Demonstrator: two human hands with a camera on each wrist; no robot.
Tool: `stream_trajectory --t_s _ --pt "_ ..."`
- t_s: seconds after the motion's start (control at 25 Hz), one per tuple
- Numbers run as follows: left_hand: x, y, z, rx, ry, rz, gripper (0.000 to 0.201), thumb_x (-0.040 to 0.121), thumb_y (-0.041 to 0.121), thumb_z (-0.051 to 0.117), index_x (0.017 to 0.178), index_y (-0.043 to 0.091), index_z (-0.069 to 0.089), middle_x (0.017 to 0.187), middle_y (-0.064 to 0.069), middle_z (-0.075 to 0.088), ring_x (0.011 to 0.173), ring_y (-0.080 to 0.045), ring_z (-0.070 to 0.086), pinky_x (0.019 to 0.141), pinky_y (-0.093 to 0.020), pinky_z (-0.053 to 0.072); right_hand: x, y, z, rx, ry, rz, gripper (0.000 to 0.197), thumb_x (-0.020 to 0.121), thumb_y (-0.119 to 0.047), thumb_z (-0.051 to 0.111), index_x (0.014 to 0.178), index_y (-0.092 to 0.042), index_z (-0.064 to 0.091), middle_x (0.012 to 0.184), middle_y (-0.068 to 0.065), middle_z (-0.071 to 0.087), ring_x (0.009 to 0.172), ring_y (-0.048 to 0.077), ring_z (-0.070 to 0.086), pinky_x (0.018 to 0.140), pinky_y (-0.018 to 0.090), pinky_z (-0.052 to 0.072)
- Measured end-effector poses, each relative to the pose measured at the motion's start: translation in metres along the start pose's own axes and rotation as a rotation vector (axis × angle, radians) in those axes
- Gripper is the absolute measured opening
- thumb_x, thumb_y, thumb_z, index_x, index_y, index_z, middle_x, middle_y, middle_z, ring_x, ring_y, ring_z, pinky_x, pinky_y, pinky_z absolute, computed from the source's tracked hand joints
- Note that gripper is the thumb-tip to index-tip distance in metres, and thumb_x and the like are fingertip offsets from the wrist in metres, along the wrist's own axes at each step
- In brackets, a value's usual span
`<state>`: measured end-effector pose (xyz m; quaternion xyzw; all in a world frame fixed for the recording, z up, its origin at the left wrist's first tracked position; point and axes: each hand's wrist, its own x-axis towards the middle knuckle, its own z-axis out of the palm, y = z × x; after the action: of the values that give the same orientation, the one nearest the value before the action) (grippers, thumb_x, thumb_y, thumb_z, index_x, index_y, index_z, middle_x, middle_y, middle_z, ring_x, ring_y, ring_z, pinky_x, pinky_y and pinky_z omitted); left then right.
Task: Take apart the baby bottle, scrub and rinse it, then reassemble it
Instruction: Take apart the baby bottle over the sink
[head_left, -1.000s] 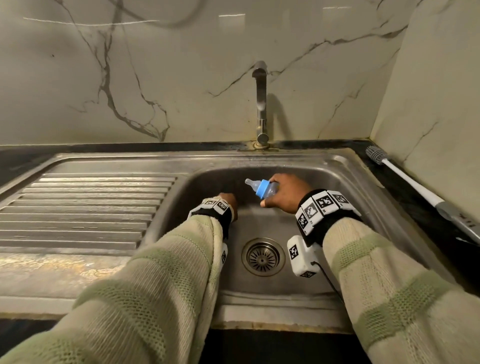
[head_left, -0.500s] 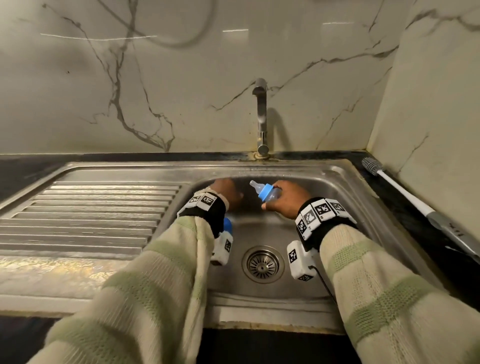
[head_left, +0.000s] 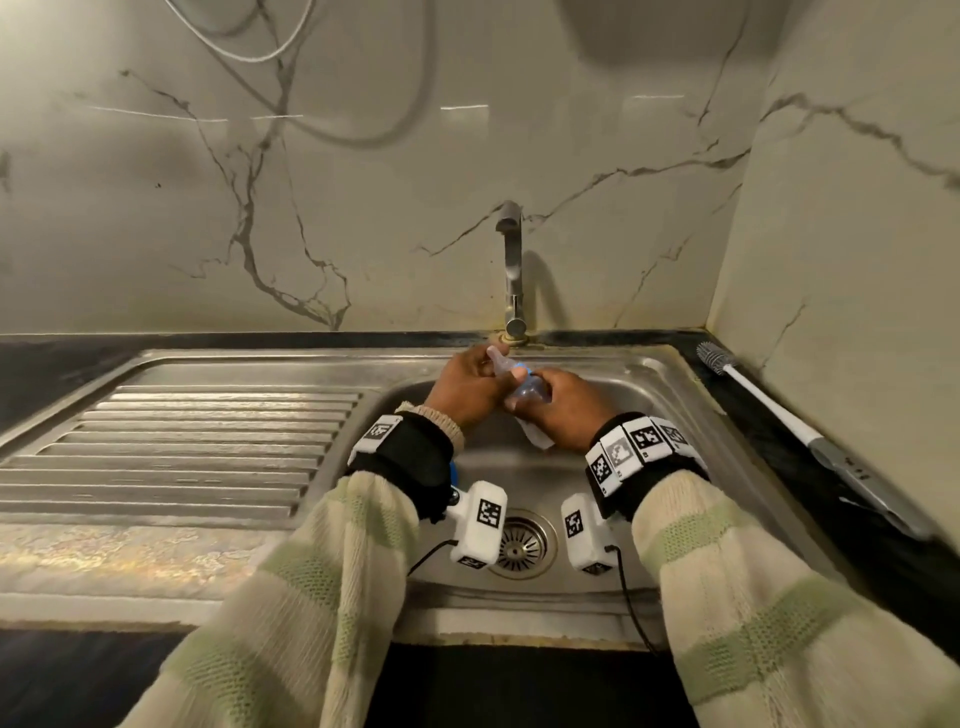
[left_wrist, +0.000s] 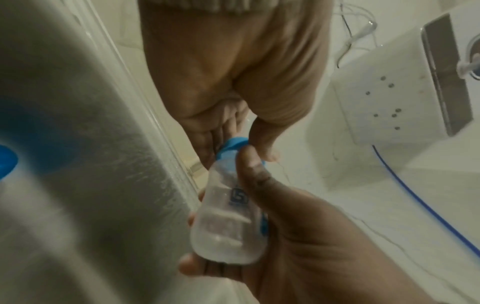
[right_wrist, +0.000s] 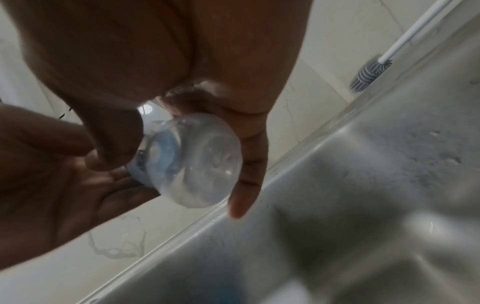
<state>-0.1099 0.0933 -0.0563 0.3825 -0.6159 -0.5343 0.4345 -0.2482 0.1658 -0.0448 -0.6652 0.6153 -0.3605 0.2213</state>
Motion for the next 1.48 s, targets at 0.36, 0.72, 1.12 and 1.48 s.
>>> stream_trajectory --t_s 0.36,0.72,1.12,1.48 --pt "0.01 -0.003 -0.009 0.161 0.229 -0.208 0.081 0.08 0.085 0.042 0.104 0.011 0.064 0.097 -0.013 0.07 0.091 -0.027 0.066 0.093 -0.039 0.051 0.017 -0.007 0.014 -0.302 -0.018 -0.025 0.06 0.073 -0.028 0.081 0.125 -0.015 0.053 0.122 0.006 0.061 0.109 0.024 0.059 0.093 0.034 0.047" --pt "0.01 -0.007 -0.007 0.197 0.181 -0.063 0.021 0.089 0.031 0.073 0.099 0.016 0.063 0.09 -0.014 0.069 0.068 -0.019 0.066 0.058 -0.03 0.057 0.019 0.006 0.01 -0.24 0.0 0.022 0.068 0.07 -0.024 0.084 0.13 -0.019 0.051 0.124 0.006 0.062 0.11 0.022 0.059 0.094 0.034 0.048" --pt "0.002 -0.003 -0.021 0.141 0.015 -0.156 0.035 0.096 0.041 0.06 0.121 0.017 0.06 0.114 -0.01 0.064 0.11 -0.032 0.063 0.093 -0.047 0.055 0.021 0.012 0.011 -0.19 0.01 0.017 0.063 0.067 -0.026 0.087 0.121 -0.019 0.055 0.115 0.001 0.063 0.097 0.014 0.056 0.083 0.028 0.044" --pt "0.006 -0.024 -0.017 0.456 -0.026 -0.113 0.039 0.096 0.047 0.059 0.108 0.011 0.069 0.09 -0.008 0.071 0.081 -0.021 0.067 0.09 -0.043 0.057 0.022 0.029 0.008 -0.23 0.052 0.131 0.057 0.068 -0.034 0.086 0.114 -0.017 0.057 0.109 0.002 0.063 0.094 0.02 0.058 0.079 0.031 0.047"
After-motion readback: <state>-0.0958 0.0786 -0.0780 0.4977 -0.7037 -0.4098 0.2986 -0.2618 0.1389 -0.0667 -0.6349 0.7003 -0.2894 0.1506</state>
